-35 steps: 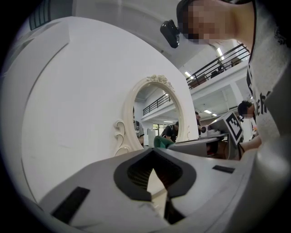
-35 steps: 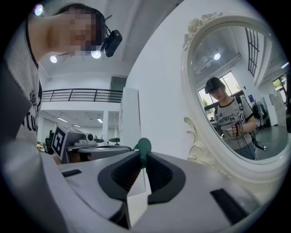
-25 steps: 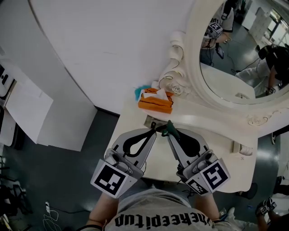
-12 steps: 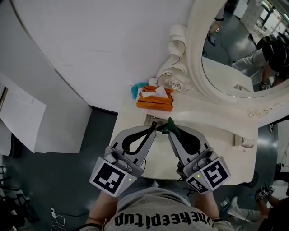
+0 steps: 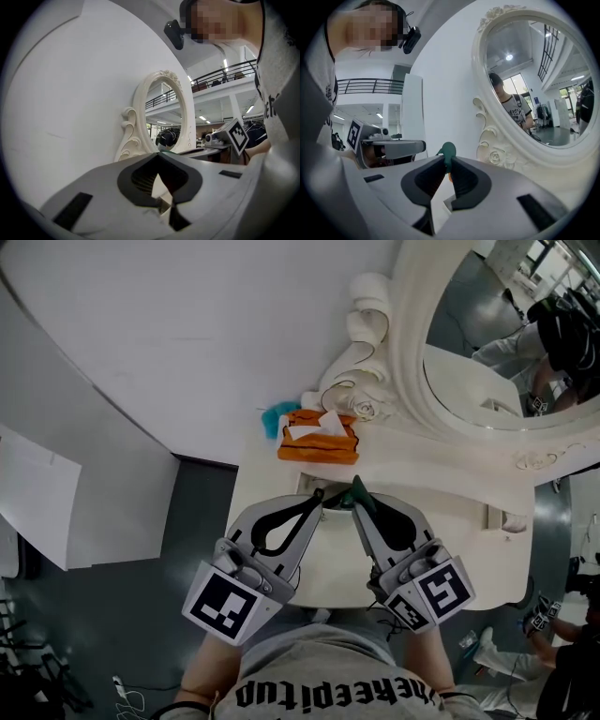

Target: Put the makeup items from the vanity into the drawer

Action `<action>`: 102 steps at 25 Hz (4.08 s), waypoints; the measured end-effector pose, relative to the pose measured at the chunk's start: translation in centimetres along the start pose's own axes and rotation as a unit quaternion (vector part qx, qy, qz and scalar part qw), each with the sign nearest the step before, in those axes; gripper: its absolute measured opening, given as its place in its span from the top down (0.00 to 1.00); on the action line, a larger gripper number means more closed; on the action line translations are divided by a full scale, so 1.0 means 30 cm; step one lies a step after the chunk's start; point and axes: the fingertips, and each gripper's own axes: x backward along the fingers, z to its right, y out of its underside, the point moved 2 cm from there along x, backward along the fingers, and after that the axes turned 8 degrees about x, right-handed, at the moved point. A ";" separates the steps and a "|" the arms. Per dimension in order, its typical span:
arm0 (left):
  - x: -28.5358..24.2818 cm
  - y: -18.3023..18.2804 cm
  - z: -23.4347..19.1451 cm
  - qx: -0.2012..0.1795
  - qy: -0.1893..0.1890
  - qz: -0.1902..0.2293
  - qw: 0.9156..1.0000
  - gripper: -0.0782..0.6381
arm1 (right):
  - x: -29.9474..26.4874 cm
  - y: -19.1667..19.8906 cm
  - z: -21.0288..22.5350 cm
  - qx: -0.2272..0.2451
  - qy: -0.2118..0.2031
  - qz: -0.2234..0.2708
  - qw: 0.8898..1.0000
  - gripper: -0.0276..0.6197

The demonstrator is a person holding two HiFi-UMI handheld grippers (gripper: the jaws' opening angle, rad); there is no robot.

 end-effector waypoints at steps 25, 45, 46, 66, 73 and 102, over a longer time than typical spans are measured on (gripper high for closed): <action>0.022 0.069 -0.118 0.033 -0.009 -0.017 0.999 0.86 | -0.122 0.425 0.074 0.047 0.012 -0.239 0.970 0.85; 0.031 0.073 -0.157 0.044 -0.023 -0.015 0.999 0.86 | -0.156 0.496 0.049 0.132 -0.059 -0.349 0.926 0.74; 0.030 0.073 -0.158 0.044 -0.023 -0.015 0.999 0.86 | -0.158 0.497 0.047 0.132 -0.061 -0.351 0.925 0.73; 0.029 0.066 -0.167 0.046 -0.026 -0.012 0.999 0.86 | -0.194 0.447 0.042 0.135 -0.062 -0.325 0.934 0.63; 0.029 0.066 -0.147 0.044 -0.024 -0.011 0.999 0.86 | -0.190 0.413 0.035 0.120 -0.065 -0.298 0.945 0.62; -0.077 0.027 0.109 0.015 0.035 -0.007 0.999 0.86 | 0.074 0.111 0.033 0.007 -0.029 -0.067 0.997 0.93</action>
